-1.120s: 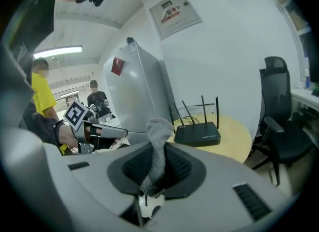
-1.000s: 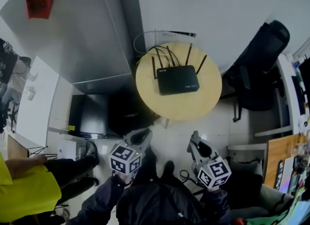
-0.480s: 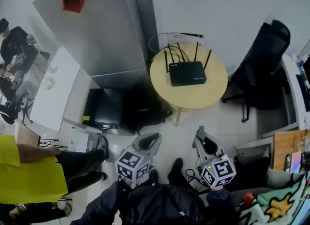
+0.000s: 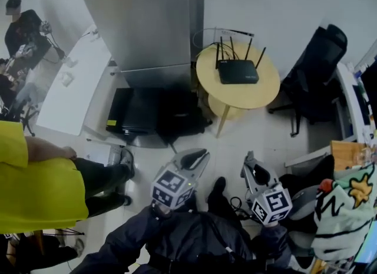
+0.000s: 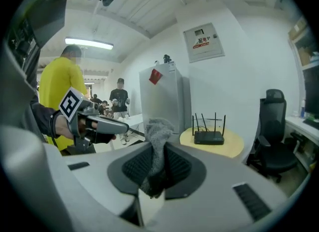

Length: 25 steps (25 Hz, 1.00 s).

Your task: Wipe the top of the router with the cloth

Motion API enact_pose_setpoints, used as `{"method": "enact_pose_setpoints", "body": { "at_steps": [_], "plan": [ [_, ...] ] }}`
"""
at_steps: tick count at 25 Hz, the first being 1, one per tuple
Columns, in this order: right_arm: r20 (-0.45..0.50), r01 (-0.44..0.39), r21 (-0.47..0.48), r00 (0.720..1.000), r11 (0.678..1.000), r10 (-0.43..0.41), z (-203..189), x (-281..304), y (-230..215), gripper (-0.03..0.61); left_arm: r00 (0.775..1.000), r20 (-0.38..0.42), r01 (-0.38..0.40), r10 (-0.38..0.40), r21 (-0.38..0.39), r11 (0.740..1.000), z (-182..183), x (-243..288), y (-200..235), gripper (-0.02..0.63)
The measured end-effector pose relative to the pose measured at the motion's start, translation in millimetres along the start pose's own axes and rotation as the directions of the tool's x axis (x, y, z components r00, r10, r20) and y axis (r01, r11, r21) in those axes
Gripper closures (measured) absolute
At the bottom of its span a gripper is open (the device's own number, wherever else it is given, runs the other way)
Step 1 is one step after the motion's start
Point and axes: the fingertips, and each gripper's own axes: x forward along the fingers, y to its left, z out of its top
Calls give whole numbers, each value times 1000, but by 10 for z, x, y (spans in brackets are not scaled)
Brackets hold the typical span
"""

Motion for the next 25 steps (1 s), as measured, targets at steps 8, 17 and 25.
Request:
{"method": "enact_pose_setpoints", "body": {
  "at_steps": [8,17,25],
  "plan": [
    [-18,25,-30,1000,999,-26,-17,-272,331,505,998,25,58,-58,3,998,-74,-269,-170,588],
    [5,55,-37,998,998,-55,57,-250,313,508,997,44,61,-62,22,998,-6,-264,-155,588],
    [13,53,-18,999,998,-52,64,-205,166,508,998,34,61,-62,20,998,16,-136,-171,588]
  ]
}}
